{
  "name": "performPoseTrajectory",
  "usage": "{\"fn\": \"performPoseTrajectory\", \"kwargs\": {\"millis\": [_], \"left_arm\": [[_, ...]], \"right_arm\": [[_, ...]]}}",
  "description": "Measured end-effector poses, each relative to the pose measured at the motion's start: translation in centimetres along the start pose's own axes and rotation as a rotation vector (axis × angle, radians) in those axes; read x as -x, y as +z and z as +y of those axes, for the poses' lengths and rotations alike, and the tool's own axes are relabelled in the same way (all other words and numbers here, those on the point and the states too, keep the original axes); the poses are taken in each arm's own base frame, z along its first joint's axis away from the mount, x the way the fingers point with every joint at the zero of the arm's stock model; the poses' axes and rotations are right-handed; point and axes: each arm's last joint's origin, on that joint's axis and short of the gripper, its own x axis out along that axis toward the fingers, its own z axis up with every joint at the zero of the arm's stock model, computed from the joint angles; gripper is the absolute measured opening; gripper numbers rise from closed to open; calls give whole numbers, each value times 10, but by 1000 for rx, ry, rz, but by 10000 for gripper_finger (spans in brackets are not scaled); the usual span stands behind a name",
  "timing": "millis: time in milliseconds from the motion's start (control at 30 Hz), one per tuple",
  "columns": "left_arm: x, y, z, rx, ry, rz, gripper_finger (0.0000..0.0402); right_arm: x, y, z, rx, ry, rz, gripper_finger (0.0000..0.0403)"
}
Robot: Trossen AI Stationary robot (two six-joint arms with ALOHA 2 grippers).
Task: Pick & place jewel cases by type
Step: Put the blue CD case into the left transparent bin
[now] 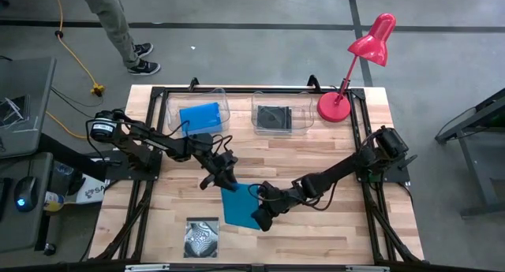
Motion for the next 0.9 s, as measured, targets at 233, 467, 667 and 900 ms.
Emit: {"fn": "performPoseTrajectory", "kwargs": {"millis": [233, 467, 667, 900], "left_arm": [[0, 0, 0, -5, 4, -1, 19], [0, 0, 0, -17, -1, 1, 27], [0, 0, 0, -27, 4, -4, 19], [0, 0, 0, -28, 5, -6, 19]], "right_arm": [[0, 0, 1, 1, 8, 2, 22], [0, 0, 2, 1, 21, 12, 22], [0, -1, 2, 2, 26, 12, 22], [0, 0, 2, 8, 28, 13, 22]]}}
